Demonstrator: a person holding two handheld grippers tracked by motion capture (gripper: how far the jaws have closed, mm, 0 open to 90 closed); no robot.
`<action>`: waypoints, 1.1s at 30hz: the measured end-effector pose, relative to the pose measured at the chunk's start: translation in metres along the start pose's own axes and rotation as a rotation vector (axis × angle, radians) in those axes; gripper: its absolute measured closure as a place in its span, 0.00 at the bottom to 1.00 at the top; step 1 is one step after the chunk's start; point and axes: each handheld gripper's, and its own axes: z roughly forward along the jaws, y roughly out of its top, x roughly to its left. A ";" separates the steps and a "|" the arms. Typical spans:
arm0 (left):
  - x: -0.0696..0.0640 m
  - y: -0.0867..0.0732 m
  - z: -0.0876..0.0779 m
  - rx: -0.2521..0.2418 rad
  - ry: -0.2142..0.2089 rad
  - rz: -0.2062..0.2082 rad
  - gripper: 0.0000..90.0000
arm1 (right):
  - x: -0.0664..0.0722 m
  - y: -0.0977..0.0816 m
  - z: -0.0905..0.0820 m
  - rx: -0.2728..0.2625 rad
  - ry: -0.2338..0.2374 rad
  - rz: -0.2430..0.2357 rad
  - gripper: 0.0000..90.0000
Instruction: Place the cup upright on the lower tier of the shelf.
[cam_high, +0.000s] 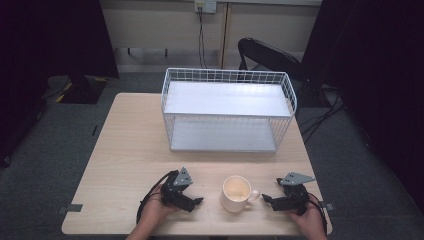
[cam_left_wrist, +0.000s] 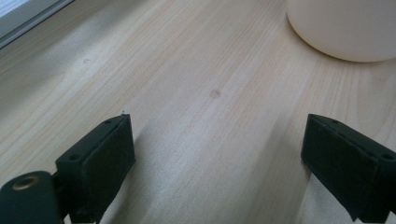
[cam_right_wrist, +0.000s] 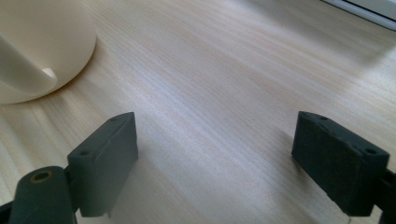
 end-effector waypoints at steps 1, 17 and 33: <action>0.000 0.000 0.000 0.000 -0.002 0.000 0.10 | 0.000 0.000 0.000 0.002 -0.002 0.002 0.15; 0.000 0.000 0.001 0.003 -0.005 0.004 0.08 | 0.009 0.012 -0.009 0.025 0.123 -0.003 0.24; -0.001 0.000 0.001 0.004 0.000 0.003 0.08 | 0.026 0.019 -0.014 -0.001 0.200 -0.039 0.31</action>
